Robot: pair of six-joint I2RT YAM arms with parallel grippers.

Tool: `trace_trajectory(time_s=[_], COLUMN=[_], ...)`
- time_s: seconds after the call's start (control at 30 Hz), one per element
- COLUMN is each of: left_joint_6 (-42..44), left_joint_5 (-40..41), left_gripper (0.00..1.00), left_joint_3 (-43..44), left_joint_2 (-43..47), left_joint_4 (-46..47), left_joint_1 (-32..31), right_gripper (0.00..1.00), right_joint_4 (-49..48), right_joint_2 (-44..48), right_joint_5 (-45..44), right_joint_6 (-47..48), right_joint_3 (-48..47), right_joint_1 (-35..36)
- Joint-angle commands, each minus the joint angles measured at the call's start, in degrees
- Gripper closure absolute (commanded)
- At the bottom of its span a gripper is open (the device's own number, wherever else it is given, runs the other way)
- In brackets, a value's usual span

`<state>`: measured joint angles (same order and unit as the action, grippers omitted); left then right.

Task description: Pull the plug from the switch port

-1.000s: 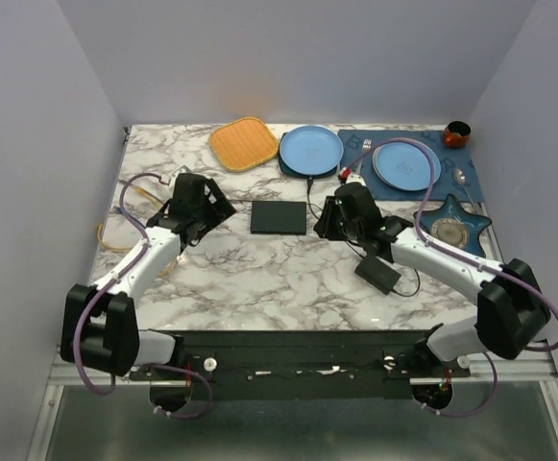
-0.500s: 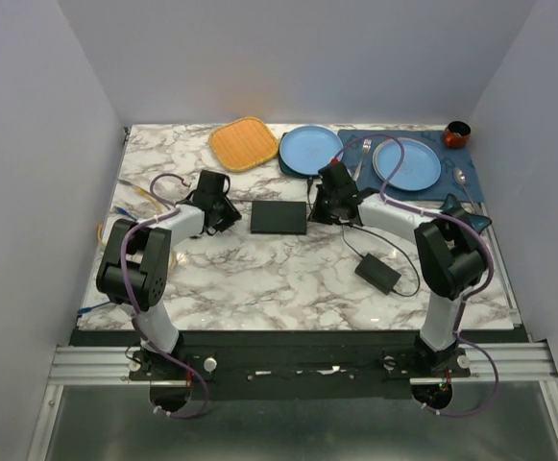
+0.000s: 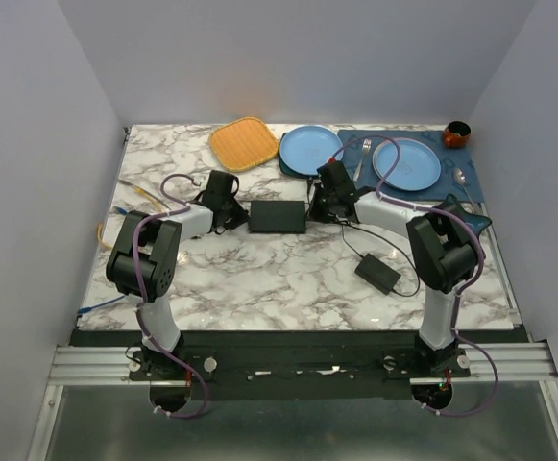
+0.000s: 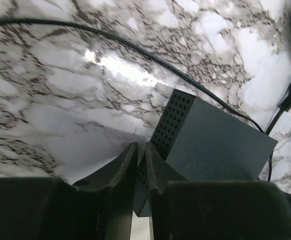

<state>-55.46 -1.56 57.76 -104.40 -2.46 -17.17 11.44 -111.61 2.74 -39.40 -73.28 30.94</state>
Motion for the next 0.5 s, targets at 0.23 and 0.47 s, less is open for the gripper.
trace_trajectory(time_s=[0.23, 0.47], left_joint_6=[-0.3, -1.1], left_joint_5=[0.4, -1.6], left_gripper=[0.74, 0.74], left_joint_3=[-5.5, -6.4], left_joint_2=[1.4, 0.7], left_joint_4=[0.2, 1.5], left_joint_1=[-1.5, -1.2], right_gripper=[0.93, 0.93], right_joint_4=[-1.4, -0.5], right_joint_2=[7.2, 4.5], right_joint_5=[-3.5, -3.0], right_joint_6=[-2.1, -1.6], right_joint_3=[12.1, 10.3], right_joint_1=[0.6, 0.6])
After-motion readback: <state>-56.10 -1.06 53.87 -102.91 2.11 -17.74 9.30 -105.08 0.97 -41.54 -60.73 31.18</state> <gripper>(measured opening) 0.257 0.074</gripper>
